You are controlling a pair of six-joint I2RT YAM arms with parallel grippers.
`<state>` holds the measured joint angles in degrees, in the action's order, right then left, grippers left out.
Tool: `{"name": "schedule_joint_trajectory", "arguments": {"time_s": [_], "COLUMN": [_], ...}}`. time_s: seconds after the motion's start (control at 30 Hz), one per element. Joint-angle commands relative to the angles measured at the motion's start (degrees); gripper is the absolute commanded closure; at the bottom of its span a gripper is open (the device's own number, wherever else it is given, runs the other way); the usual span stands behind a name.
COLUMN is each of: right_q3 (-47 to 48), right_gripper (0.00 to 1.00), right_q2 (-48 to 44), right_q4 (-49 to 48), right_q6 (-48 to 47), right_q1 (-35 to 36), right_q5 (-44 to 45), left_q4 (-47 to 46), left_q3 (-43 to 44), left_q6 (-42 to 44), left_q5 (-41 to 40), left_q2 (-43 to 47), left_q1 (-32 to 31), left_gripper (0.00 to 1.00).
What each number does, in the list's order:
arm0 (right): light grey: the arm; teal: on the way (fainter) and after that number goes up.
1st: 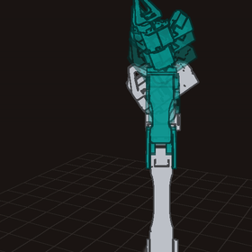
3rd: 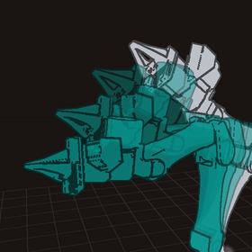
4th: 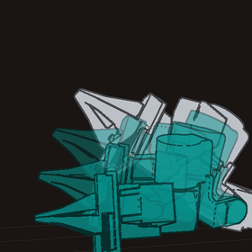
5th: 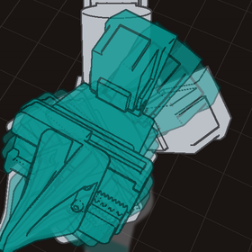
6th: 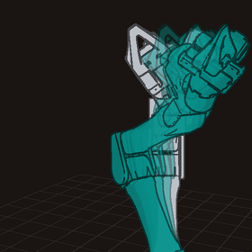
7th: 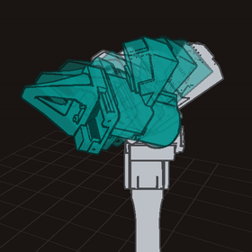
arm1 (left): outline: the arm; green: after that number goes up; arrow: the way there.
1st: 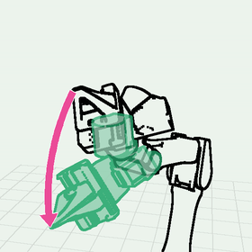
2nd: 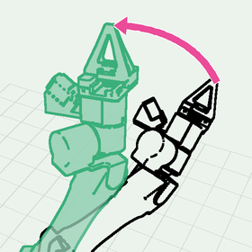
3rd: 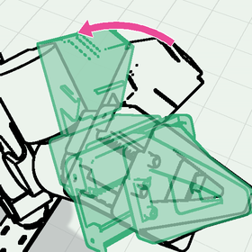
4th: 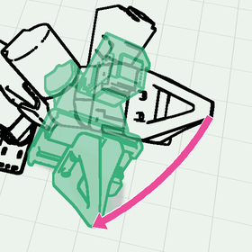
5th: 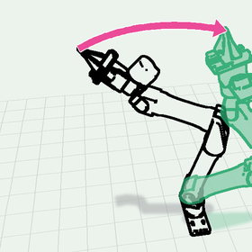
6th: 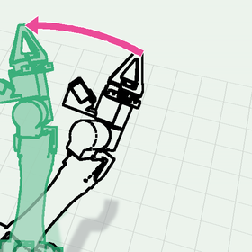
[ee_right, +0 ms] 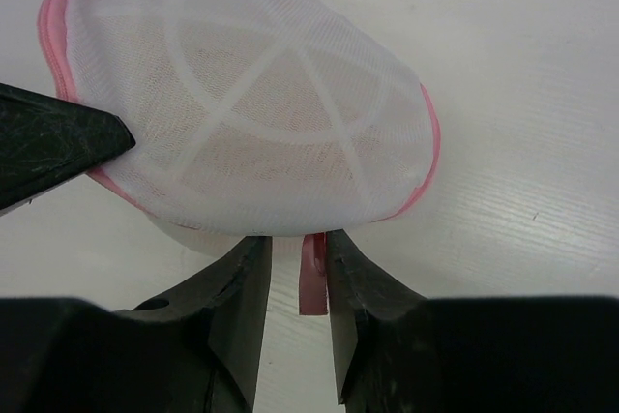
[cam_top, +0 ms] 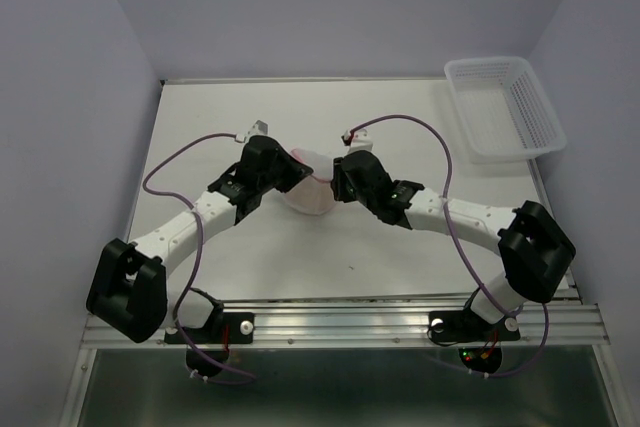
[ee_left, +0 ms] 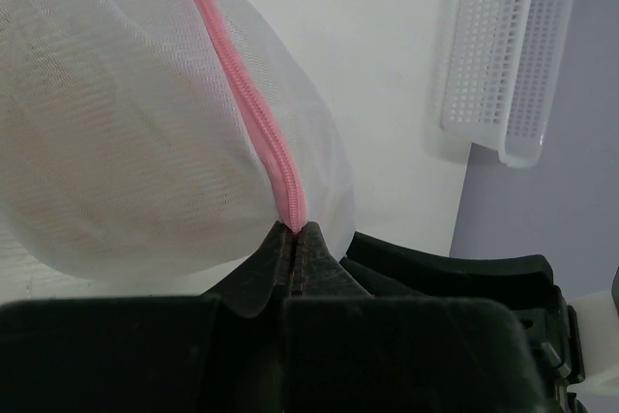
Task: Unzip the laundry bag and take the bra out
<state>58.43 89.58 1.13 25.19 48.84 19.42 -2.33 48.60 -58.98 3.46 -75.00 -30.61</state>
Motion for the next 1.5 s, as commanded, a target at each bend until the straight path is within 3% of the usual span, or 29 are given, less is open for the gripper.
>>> {"name": "schedule_joint_trajectory", "arguments": {"time_s": [0.0, 0.07, 0.17, 0.57, 0.87, 1.07, 1.47], "right_q3": [0.28, 0.02, 0.01, -1.83, -8.07, -9.83, -10.88], "right_gripper": [0.65, 0.76, 0.83, 0.99, 0.99, 0.97, 0.88], "right_q2": [-3.36, -3.53, -3.36, -4.15, -7.22, -7.14, -6.61], "right_q4": [-2.09, -2.09, -2.09, -1.3, -1.3, -2.62, -2.09], "right_q6": [2.93, 3.37, 3.55, 4.6, 4.7, -0.58, -2.87], "right_q1": [0.2, 0.2, 0.2, -0.59, -11.3, -12.45, -12.98], "right_q5": [4.22, 3.96, 2.65, 4.3, -1.05, -2.19, -0.88], "left_q4": [-0.4, -0.4, -0.31, 1.01, 0.75, -0.39, 5.14], "left_q3": [-1.05, -1.4, -1.67, -1.84, -3.86, -4.04, 2.82], "left_q6": [1.85, 2.03, 2.47, 4.39, 11.34, 15.46, 25.93], "left_q5": [2.07, 1.98, 1.72, 0.05, 3.56, 7.61, 0.94], "left_q2": [3.02, 3.37, 3.98, 4.86, 7.5, 5.57, 2.76], "left_q1": [-0.24, -0.15, -0.15, -0.15, 4.32, 7.76, 10.22], "left_gripper": [1.0, 1.0, 1.0, 1.0, 1.0, 1.0, 1.0]}}
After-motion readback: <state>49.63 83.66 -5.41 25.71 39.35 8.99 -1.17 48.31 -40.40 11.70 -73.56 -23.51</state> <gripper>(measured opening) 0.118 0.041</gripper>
